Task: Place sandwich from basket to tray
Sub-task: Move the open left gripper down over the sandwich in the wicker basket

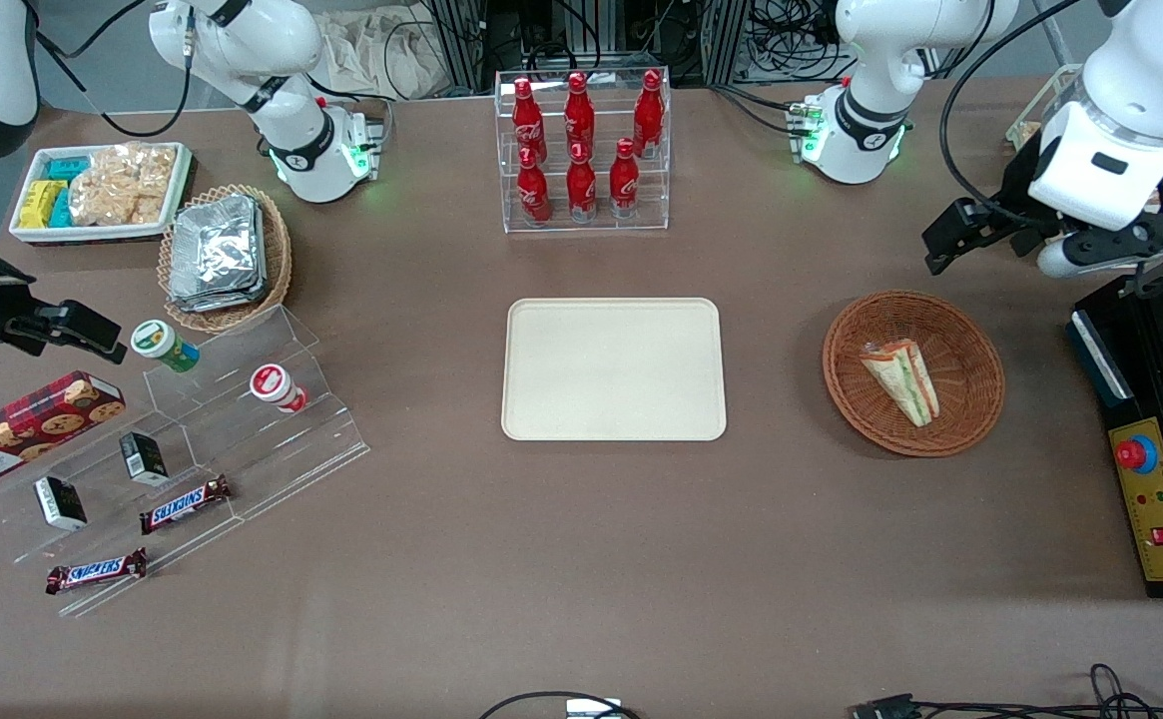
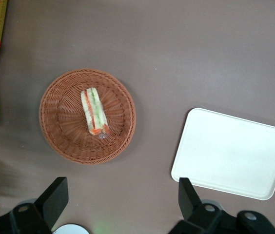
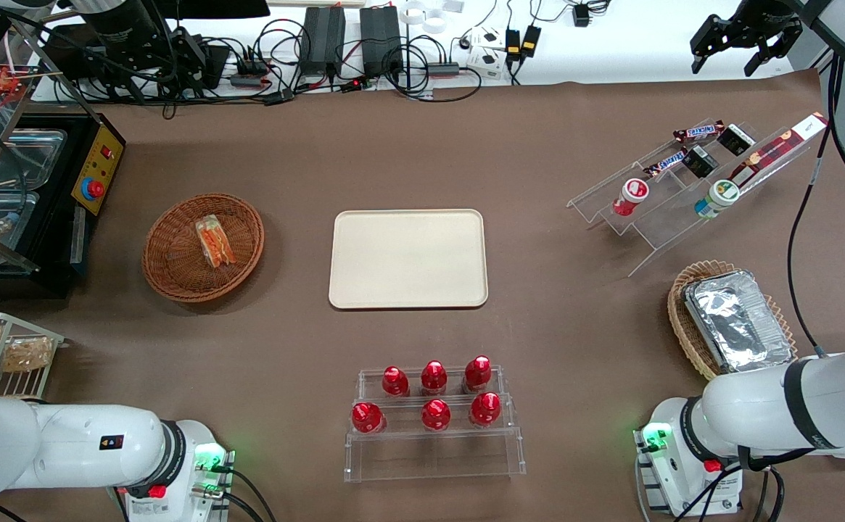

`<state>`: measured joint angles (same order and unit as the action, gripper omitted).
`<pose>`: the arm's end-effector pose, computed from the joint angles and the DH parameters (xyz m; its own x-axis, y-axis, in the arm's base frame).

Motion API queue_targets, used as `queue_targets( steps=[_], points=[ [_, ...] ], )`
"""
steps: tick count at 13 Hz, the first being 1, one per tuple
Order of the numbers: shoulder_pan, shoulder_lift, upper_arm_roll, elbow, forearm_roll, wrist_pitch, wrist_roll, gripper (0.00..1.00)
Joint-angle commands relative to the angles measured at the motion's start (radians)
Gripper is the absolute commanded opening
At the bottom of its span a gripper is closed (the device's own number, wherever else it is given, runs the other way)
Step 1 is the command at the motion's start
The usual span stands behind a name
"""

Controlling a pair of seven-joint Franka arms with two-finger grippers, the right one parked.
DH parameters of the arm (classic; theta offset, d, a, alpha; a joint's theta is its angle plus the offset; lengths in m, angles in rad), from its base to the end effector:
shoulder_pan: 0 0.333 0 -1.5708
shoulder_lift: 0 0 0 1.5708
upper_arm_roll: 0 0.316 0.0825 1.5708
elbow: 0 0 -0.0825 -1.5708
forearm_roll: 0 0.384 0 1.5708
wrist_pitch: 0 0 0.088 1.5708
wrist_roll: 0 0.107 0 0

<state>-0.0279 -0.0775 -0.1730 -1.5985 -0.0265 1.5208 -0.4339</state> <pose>0.5136 -0.1116 0.6483 0.9731 0.2301 -0.0067 0.2302 -0.9731 0.0113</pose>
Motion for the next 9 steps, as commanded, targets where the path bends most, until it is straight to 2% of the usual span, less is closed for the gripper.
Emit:
queue_targets(
  steps=[1,6,9],
  points=[
    [-0.023,0.008,0.026,0.047,0.011,-0.042,-0.026,1.0],
    [-0.007,0.01,0.032,0.04,0.011,-0.065,-0.017,1.0],
    [-0.006,-0.021,0.033,-0.1,0.014,-0.003,-0.019,1.0]
  ],
)
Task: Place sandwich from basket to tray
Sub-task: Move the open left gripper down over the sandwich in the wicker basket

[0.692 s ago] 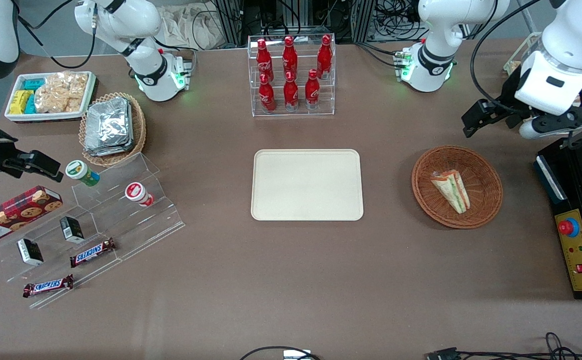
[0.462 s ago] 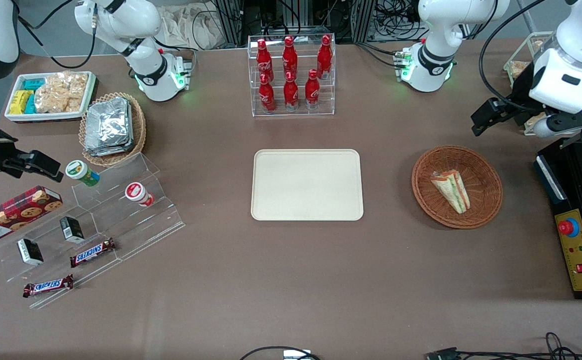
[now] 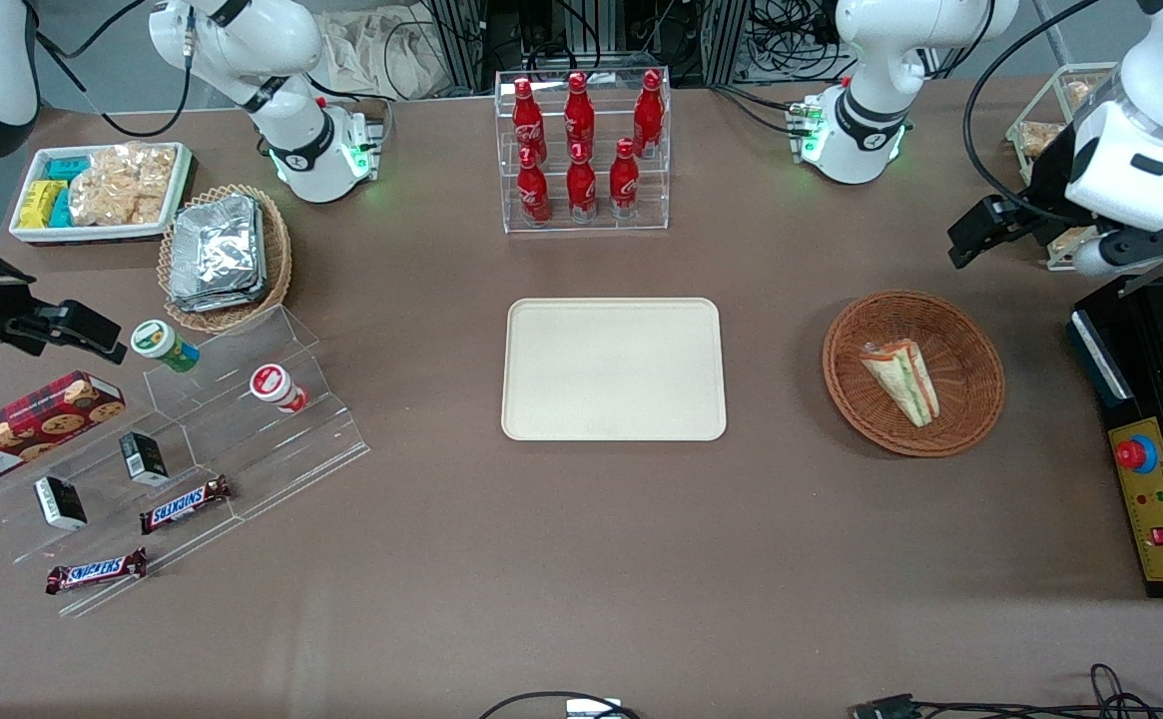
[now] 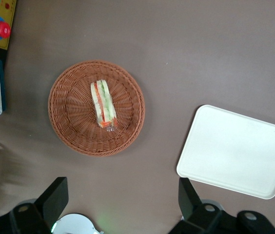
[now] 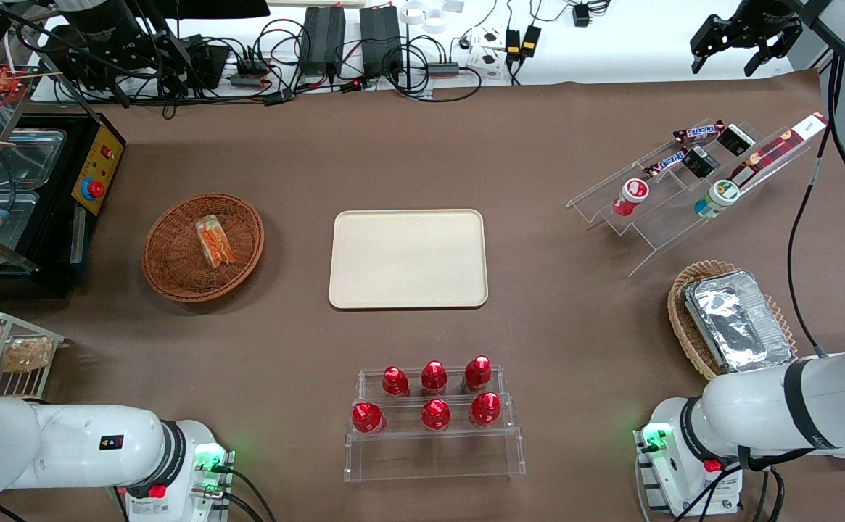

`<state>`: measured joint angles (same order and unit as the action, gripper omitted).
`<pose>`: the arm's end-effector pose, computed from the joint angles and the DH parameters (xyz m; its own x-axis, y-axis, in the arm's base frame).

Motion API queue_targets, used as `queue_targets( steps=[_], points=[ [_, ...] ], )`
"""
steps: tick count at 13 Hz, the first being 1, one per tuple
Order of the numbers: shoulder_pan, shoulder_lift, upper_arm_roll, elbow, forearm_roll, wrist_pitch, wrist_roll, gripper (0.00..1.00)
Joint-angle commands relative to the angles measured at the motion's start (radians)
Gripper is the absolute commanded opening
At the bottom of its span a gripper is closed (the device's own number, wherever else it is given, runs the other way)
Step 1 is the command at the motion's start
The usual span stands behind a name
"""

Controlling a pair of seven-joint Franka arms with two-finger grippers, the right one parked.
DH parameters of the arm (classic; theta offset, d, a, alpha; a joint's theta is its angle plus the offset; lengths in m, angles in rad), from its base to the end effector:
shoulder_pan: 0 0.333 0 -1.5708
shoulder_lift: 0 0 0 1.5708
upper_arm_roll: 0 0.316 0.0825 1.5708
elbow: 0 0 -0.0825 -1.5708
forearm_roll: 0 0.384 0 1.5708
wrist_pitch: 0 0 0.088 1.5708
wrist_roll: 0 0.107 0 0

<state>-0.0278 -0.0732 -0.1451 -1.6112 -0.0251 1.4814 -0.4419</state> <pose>0.5135 -0.0957 0.6370 0.9625 0.2648 -0.0580 0.2646 -0.9643 -0.0114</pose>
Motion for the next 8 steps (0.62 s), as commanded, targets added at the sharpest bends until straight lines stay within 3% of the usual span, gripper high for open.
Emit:
queue_targets(
  steps=[1,6,8],
  points=[
    [-0.004,-0.04,0.007,-0.169,0.013,0.098,-0.011,1.0],
    [-0.006,-0.051,0.042,-0.575,0.051,0.521,-0.023,1.0],
    [-0.003,-0.022,0.05,-0.663,0.065,0.667,-0.024,1.0]
  ],
)
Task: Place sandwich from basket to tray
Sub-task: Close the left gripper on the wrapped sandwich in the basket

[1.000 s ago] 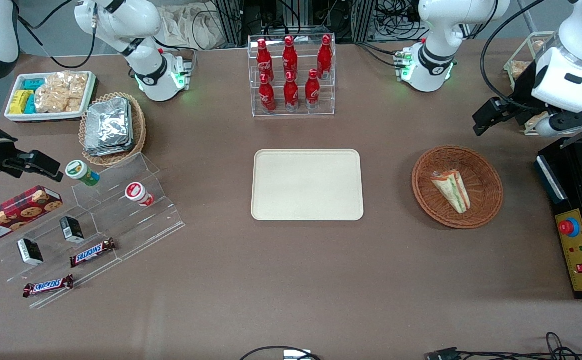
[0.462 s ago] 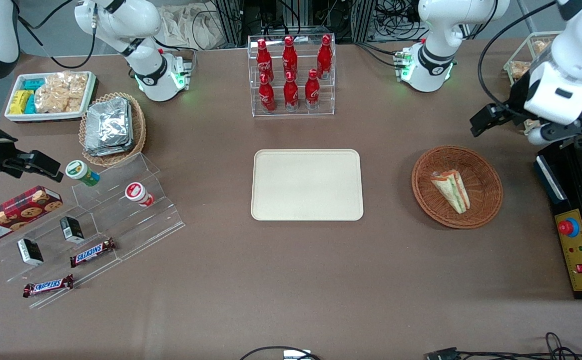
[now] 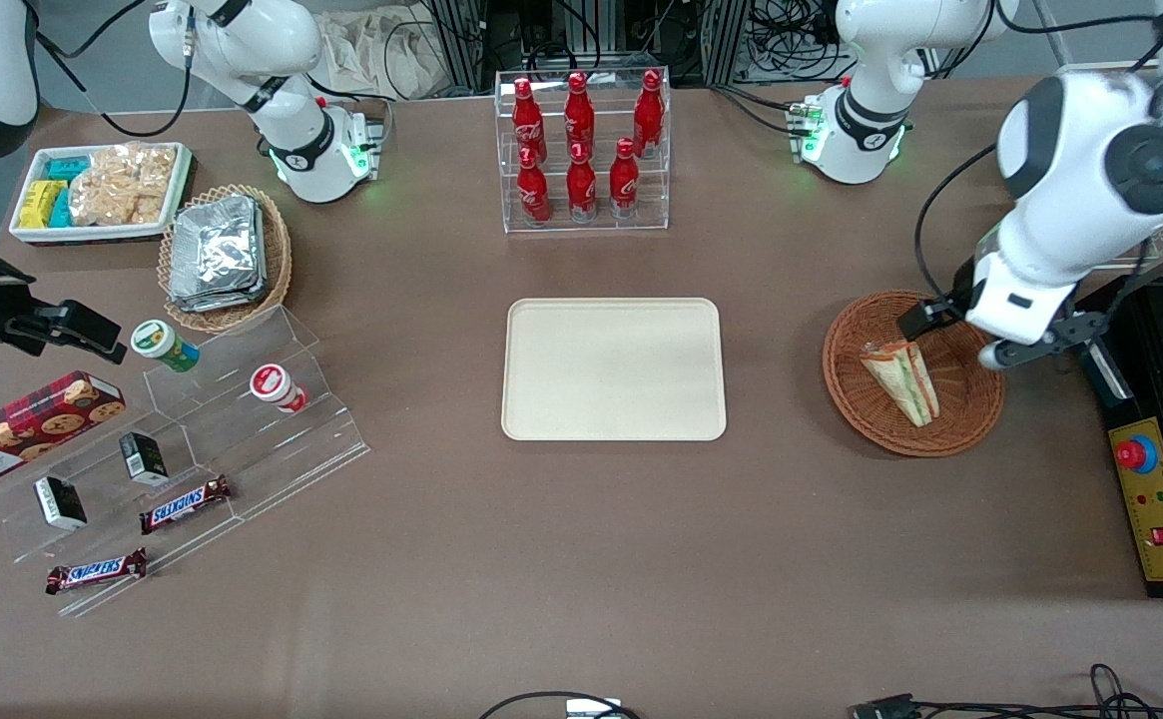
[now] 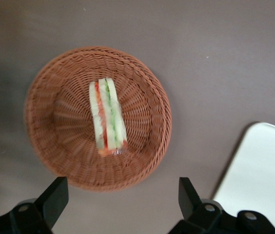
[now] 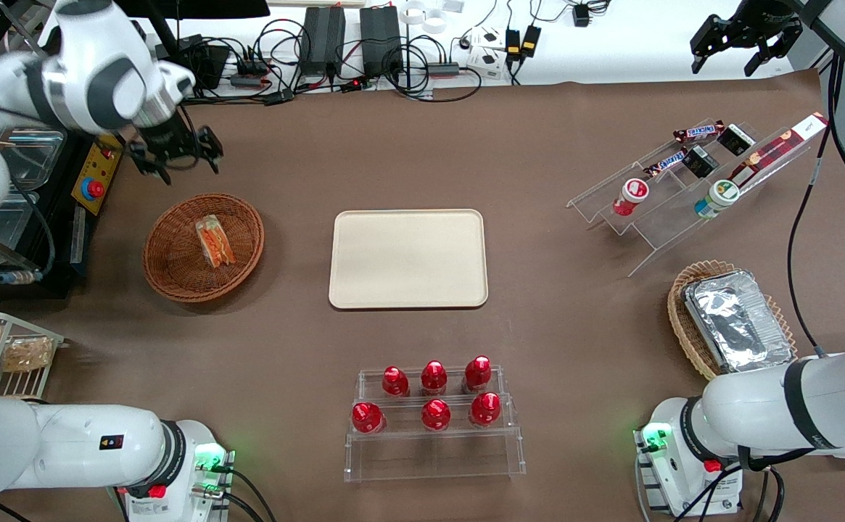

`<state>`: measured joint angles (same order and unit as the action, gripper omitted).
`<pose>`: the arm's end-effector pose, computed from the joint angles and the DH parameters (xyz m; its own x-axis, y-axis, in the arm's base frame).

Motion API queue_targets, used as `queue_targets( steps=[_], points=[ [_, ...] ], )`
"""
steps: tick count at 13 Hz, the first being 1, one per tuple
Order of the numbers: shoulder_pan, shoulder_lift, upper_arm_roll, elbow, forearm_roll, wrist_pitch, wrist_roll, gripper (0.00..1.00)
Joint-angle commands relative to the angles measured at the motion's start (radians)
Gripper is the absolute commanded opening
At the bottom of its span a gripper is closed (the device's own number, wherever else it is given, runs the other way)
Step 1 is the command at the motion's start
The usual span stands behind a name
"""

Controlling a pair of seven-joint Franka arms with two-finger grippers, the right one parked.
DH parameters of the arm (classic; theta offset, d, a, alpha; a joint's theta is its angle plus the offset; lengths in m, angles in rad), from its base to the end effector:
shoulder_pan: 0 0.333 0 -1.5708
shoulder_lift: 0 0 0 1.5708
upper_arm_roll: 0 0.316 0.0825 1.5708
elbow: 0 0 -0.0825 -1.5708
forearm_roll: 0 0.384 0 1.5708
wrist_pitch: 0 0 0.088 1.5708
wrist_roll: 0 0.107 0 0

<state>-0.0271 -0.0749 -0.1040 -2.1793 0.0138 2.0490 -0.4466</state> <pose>0.5088 -0.0668 0.4181 0.9514 0.3050 -0.0419 0.3033 -0.9520 -0.0419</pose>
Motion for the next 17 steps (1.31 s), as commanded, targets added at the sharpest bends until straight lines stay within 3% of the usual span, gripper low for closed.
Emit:
queue_targets(
  steps=[1,8,14,16,17],
  points=[
    [-0.005,0.012,0.042,-0.1,0.047,0.129,-0.02,1.0],
    [-0.007,0.194,0.133,-0.243,0.078,0.526,-0.018,0.99],
    [-0.007,0.23,0.135,-0.247,0.075,0.551,-0.027,0.93],
    [-0.008,0.237,0.135,-0.243,0.074,0.551,-0.035,0.84],
    [-0.008,0.239,0.135,-0.241,0.072,0.553,-0.038,0.66]
  ],
)
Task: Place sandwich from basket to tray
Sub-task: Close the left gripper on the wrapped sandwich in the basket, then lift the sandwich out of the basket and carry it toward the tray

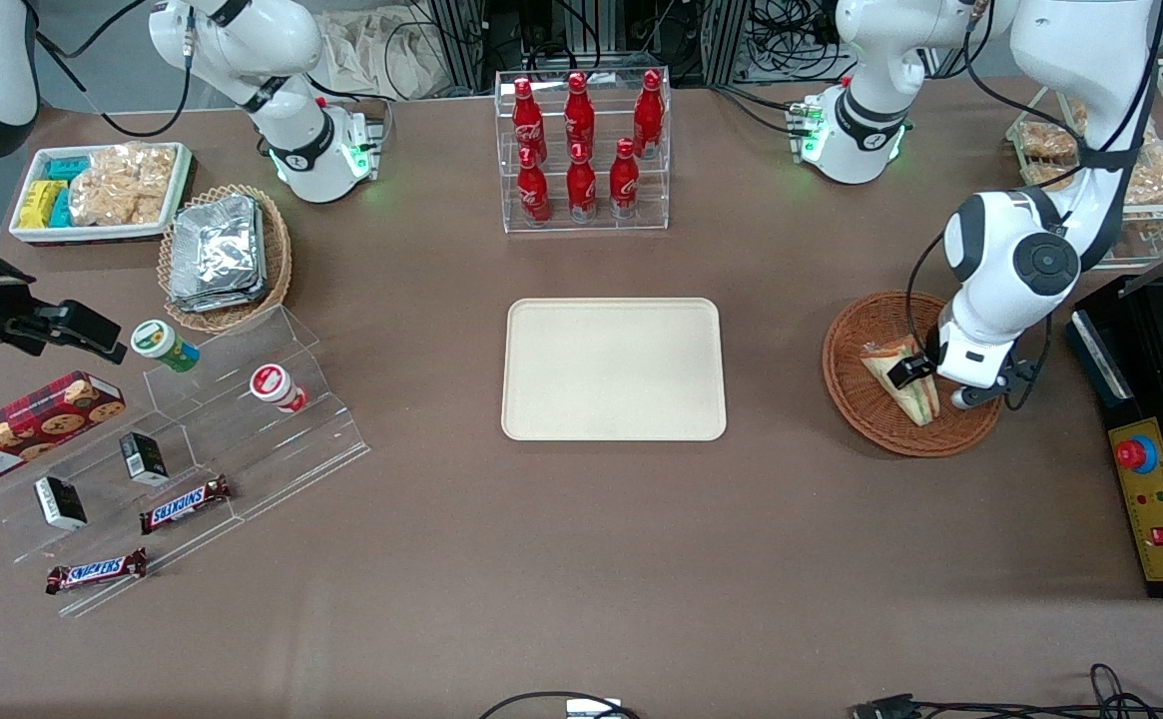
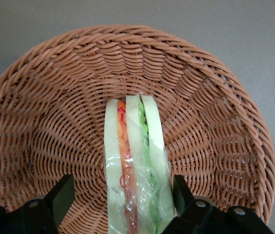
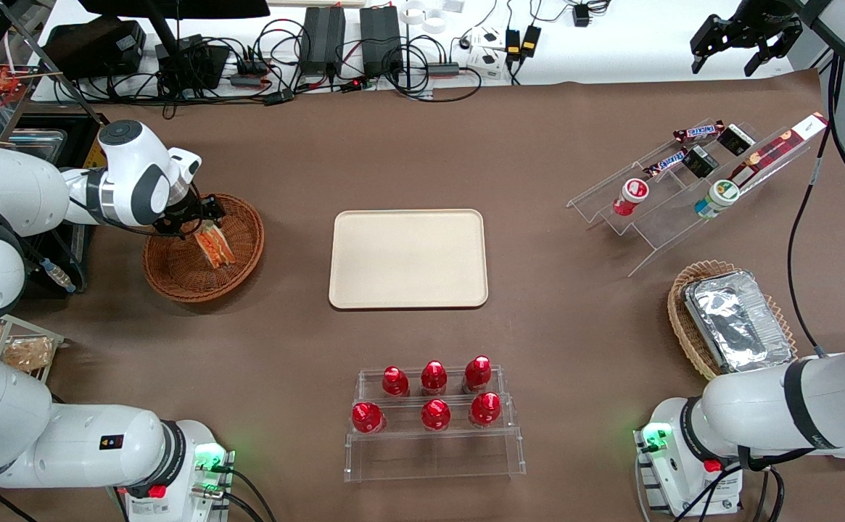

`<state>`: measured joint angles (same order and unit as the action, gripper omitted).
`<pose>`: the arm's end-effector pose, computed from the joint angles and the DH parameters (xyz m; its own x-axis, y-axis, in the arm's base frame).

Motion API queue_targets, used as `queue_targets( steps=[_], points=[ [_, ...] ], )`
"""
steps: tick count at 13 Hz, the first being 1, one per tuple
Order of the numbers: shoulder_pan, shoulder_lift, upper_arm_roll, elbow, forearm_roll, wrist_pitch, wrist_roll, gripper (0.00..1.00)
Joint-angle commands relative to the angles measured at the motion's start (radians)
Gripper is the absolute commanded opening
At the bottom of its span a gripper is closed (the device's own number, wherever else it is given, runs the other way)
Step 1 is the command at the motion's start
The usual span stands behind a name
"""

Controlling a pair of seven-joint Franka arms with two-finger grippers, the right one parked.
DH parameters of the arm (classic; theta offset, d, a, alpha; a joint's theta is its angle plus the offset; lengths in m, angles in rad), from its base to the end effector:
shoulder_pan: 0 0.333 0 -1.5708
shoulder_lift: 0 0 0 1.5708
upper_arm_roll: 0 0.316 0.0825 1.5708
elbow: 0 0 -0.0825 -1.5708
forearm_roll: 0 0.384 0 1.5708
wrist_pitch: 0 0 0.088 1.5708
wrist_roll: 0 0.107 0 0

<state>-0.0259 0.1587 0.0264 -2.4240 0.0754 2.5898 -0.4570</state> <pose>0.4937 -0.0010 0.2438 0.9236 0.3825 0.0245 0.3832 -0.9229 -0.0371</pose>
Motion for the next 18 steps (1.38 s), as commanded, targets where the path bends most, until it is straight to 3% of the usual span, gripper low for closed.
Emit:
queue_targets(
  steps=[1,3,4,7,9,15,18],
  points=[
    [-0.012,0.005,0.003,0.005,0.011,0.012,-0.028,0.43],
    [-0.014,0.002,0.003,0.005,0.009,0.012,-0.029,0.13],
    [-0.014,-0.001,0.003,0.006,0.009,0.009,-0.029,0.05],
    [-0.019,-0.048,-0.002,0.014,0.009,-0.034,-0.042,0.02],
    [-0.022,-0.125,-0.005,0.078,0.009,-0.228,-0.034,0.02],
    [-0.022,-0.2,-0.042,0.573,-0.006,-0.94,0.096,0.02],
    [-0.022,-0.2,-0.112,0.68,-0.005,-1.048,0.24,0.02]
  ],
)
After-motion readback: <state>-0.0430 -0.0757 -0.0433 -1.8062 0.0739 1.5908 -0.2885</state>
